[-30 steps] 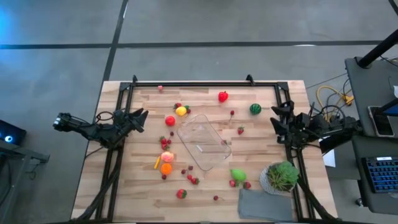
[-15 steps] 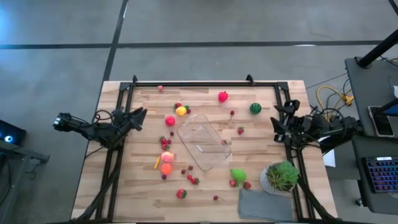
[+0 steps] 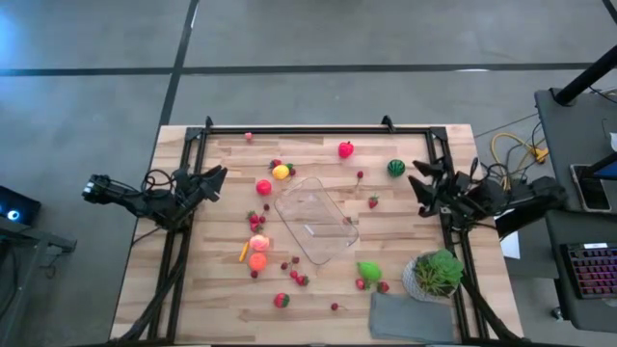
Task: Pick and placing Produce into tupperware
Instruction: Put the green watermelon into the transparent bin
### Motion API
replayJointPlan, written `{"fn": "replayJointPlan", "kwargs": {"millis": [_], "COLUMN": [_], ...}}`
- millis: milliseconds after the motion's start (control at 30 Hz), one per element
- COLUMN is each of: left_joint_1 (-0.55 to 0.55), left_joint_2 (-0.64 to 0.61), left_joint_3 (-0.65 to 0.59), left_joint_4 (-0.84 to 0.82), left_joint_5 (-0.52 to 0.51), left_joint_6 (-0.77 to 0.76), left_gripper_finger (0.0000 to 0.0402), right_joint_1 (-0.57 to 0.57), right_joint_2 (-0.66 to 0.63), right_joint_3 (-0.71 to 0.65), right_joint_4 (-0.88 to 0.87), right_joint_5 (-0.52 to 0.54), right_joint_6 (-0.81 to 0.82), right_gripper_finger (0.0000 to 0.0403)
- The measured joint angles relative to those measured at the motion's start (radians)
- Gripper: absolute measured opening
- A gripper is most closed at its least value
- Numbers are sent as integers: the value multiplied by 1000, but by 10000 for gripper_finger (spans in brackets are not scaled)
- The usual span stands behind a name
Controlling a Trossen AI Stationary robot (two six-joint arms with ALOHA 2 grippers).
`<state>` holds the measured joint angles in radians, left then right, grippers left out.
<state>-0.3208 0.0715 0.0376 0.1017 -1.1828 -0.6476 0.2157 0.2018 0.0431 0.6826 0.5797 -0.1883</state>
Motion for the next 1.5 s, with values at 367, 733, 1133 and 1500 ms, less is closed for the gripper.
{"fn": "replayJointPlan", "kwargs": {"millis": [367,733,1133,1500], "left_joint_1": [0,0,0,0], "left_joint_2": [0,0,0,-2], "left_joint_3": [0,0,0,0], "left_joint_4": [-1,-1,-2,-4], "left_joint_5": [0,0,0,0], "left_joint_6": [0,0,0,7], "left_gripper_finger": [241,241,241,241], "right_joint_1": [0,12,-284,-460], "right_joint_2": [296,510,619,771], "right_joint_3": [263,585,841,880], "right_joint_4": [-30,-307,-1513,-1722], "right_joint_5": [220,681,15,-160], "right_joint_6": [-19,-210,908,1157], "right_gripper_finger": [231,231,231,231]}}
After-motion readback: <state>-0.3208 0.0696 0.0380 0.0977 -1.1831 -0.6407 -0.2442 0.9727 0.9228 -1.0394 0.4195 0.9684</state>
